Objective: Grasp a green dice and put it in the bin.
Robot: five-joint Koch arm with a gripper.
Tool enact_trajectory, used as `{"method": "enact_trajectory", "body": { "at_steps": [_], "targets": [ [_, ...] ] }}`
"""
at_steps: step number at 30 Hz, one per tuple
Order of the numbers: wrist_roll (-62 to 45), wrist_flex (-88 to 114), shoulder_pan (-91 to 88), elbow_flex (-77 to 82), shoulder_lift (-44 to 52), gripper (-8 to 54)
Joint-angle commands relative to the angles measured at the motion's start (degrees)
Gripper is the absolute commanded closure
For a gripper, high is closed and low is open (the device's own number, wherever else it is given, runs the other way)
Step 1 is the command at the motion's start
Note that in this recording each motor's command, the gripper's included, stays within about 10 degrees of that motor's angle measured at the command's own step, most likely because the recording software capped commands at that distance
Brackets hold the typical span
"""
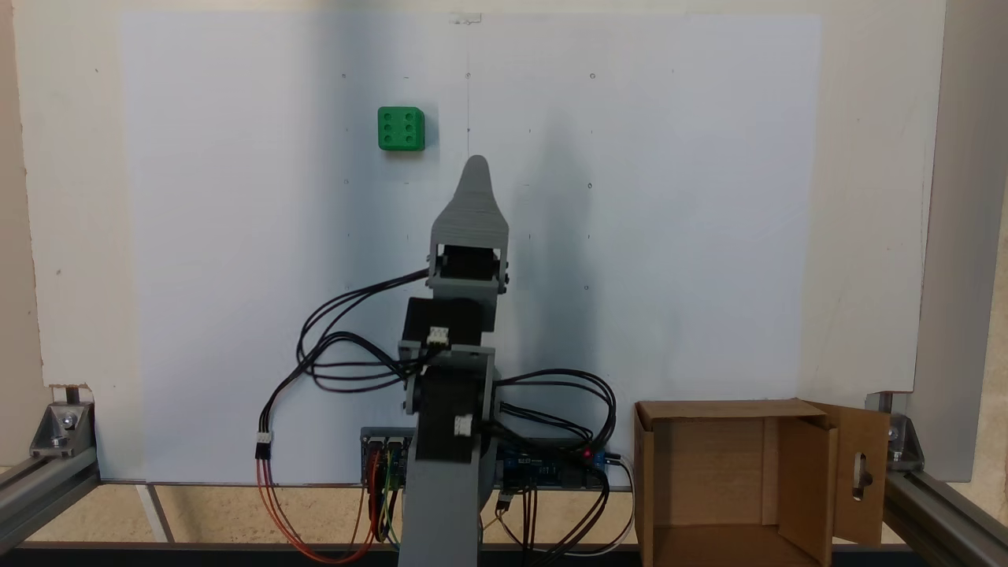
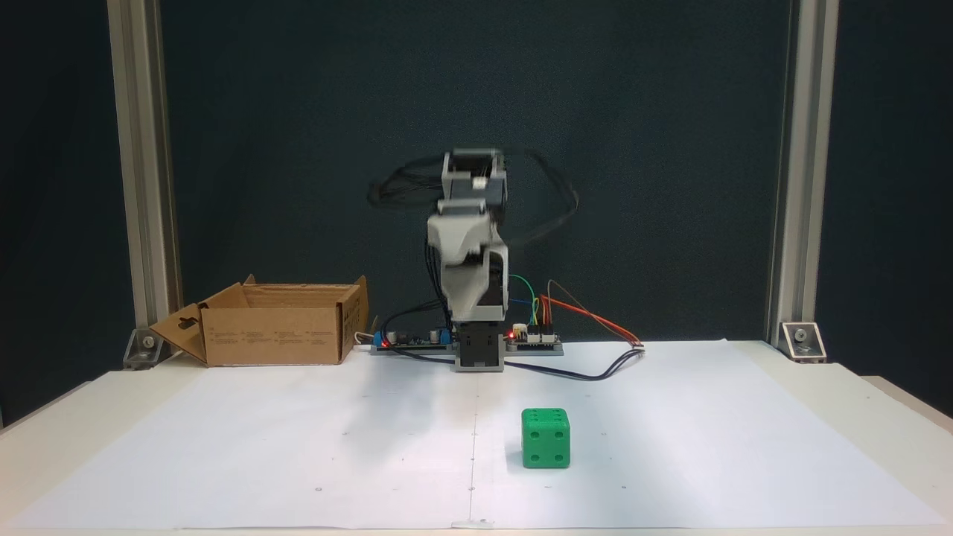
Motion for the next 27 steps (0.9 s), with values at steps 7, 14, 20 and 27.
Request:
{"method": "enact_trajectory", "body": {
  "at_steps": [7, 14, 20, 27],
  "targets": [
    [0.53, 29.88, -1.58, -19.86, -9.49, 2.3],
    [8.26, 40.69, -8.96, -36.21, -18.02, 2.3],
    [14.33, 42.28, -13.36, -46.93, -24.35, 2.3],
    [16.79, 42.19, -15.47, -55.11, -34.28, 2.4]
  ]
}}
